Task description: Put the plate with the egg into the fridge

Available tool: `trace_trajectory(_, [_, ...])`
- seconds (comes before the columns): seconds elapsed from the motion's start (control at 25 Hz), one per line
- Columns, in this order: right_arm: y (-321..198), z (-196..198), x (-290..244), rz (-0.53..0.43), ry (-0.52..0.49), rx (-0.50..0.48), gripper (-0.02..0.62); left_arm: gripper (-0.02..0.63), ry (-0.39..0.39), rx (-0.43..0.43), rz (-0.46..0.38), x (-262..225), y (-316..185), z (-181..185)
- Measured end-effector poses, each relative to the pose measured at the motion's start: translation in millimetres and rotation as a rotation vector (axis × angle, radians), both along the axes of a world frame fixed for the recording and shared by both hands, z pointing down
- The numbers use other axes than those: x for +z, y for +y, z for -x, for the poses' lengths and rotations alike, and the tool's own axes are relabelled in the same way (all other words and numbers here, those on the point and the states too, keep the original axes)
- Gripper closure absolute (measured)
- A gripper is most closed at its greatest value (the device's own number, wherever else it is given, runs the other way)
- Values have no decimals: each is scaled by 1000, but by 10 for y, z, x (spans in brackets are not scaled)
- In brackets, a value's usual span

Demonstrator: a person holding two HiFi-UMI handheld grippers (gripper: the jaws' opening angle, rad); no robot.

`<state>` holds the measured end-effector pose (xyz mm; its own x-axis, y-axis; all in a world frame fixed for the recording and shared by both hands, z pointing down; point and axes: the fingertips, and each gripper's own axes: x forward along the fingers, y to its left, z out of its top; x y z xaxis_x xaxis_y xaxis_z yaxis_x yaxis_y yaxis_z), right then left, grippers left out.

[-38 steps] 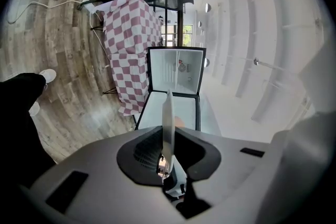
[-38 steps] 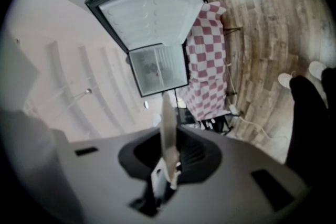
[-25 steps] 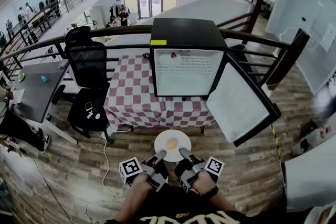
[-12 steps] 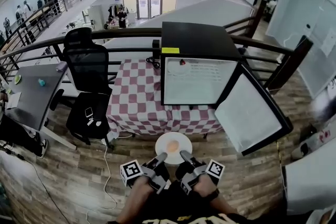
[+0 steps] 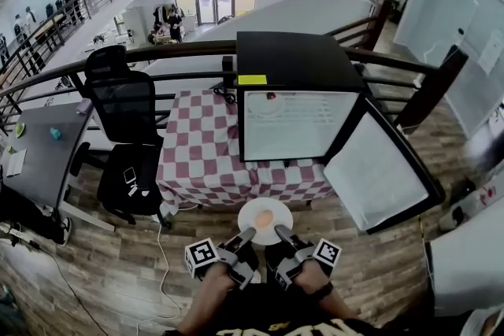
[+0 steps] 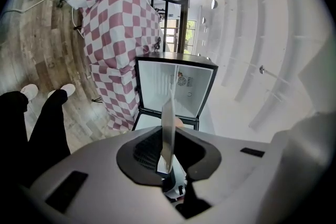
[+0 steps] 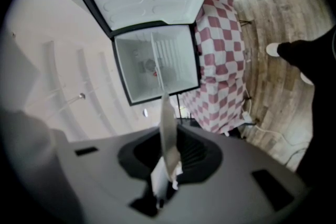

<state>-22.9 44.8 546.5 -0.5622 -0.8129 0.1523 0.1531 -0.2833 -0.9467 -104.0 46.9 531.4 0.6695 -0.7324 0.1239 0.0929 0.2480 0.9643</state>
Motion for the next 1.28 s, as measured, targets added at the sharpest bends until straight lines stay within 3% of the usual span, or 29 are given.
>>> trace_trajectory(0.44, [-676,-75,134,-46,55,-77,545,552,-32,-41,-18,131,-635,-92])
trace_trajectory(0.72, [-1051,-219,280,-88,189,-150,546,552,-264,23,-181,146,-1054,-269])
trace_trajectory(1.0, [-1443,-346,383,-112,283,-176,546,552,-387,67,-198,366,-1492,-327])
trace_trajectory(1.28, [-1937,-417,451,-213,404,-218,546,552,-522,109,-264,498,-1956,-402])
